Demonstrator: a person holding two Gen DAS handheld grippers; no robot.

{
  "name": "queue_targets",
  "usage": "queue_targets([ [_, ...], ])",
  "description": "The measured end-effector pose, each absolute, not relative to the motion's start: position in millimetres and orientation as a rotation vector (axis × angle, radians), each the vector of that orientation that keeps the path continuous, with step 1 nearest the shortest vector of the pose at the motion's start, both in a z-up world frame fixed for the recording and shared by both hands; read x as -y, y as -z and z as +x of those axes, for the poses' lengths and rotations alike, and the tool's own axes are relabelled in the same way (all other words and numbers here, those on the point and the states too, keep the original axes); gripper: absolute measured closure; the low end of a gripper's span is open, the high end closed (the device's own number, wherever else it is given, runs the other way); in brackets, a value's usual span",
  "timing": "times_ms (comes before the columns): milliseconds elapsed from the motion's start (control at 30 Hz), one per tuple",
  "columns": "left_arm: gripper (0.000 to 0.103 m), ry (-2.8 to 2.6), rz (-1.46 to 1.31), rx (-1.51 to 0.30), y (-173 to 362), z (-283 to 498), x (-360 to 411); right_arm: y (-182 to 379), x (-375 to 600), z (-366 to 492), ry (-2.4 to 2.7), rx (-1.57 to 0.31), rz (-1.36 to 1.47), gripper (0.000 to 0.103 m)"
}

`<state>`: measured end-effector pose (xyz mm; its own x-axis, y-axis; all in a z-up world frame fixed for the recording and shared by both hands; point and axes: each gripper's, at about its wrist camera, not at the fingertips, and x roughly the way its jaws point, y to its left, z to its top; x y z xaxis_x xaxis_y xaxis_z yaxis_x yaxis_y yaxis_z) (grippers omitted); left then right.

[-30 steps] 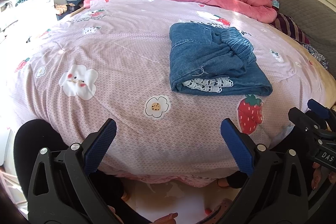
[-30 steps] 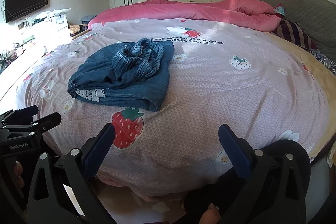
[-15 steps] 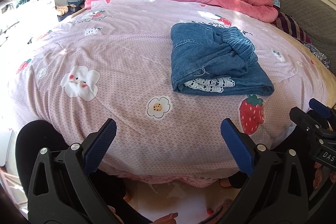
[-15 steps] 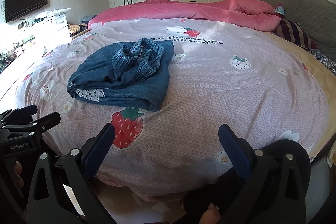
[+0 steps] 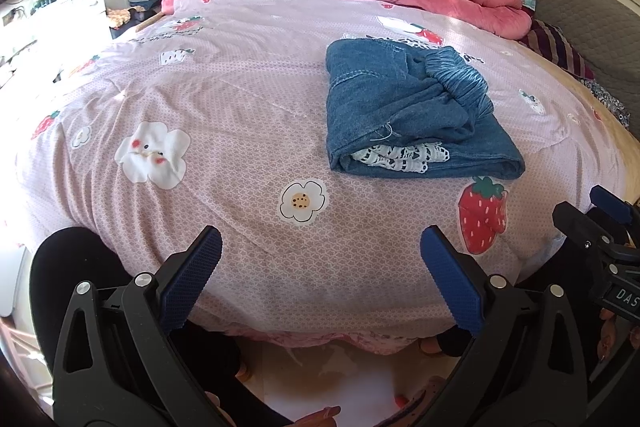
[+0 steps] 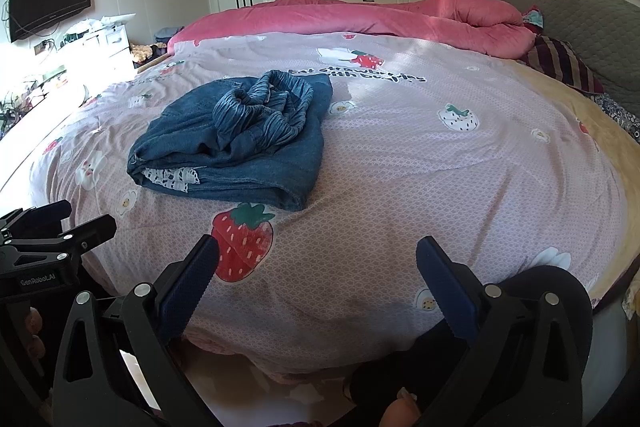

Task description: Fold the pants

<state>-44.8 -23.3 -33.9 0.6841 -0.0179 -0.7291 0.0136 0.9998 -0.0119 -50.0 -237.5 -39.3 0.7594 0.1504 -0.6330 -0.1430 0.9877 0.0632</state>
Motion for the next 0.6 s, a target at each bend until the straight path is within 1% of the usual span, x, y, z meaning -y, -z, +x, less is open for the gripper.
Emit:
queue_targets([
  [167,0.010,0.017,-0.014,-0.828,35,-44,22,39,239,-48,-0.160,-0.692,0.011,0.005],
  [400,0.010,0.010,-0.039,-0.834,32,-43,16,32,252,-44,-0.092,-0.644,-0.030,0.005],
  [600,0.010,0.005,-0.100,-0.818,22,-34,-1,25,287,-20,-0.034,-0.635,0.008,0.005],
])
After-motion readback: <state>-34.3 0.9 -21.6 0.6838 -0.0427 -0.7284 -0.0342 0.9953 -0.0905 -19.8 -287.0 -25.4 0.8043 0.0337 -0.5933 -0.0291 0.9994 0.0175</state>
